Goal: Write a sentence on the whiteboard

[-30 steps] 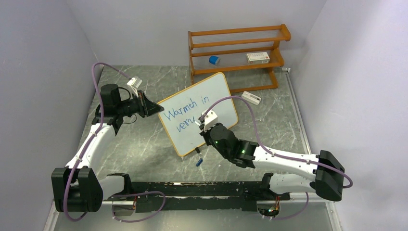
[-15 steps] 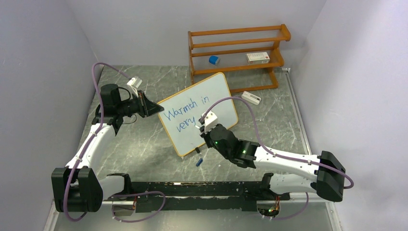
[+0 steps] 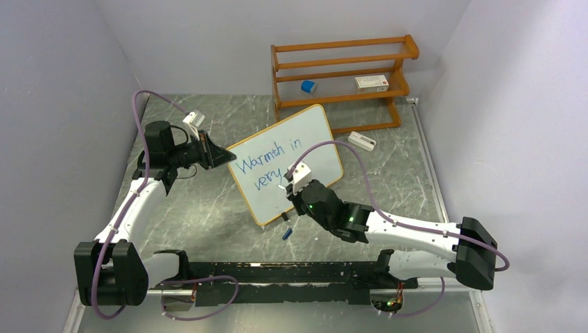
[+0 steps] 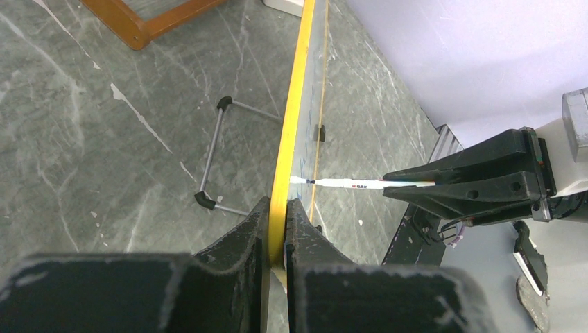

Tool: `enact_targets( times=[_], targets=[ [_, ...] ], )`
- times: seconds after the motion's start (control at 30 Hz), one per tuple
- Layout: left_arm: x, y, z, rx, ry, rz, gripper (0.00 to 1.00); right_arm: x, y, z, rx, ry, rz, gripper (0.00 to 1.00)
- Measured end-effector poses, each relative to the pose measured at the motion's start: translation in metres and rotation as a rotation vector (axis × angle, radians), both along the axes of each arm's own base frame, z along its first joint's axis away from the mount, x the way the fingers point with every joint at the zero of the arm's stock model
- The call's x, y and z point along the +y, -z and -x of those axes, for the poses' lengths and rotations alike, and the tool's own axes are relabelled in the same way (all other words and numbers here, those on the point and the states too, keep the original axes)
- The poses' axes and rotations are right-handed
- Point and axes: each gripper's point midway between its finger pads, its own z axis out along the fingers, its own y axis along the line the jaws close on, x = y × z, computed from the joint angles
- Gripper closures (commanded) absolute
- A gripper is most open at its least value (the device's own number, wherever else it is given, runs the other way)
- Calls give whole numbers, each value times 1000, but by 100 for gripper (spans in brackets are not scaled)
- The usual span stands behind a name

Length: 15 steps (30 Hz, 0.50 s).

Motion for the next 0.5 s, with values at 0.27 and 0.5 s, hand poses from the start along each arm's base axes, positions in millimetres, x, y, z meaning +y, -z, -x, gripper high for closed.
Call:
enact_targets(
  times=[0.27,0.5],
  targets=[
    [0,0,0,0,0,0,95,6,-6,-2,-18,-2,-27,100],
    [0,0,0,0,0,0,95,-1,-16,-5,-47,23,-34,100]
  ],
)
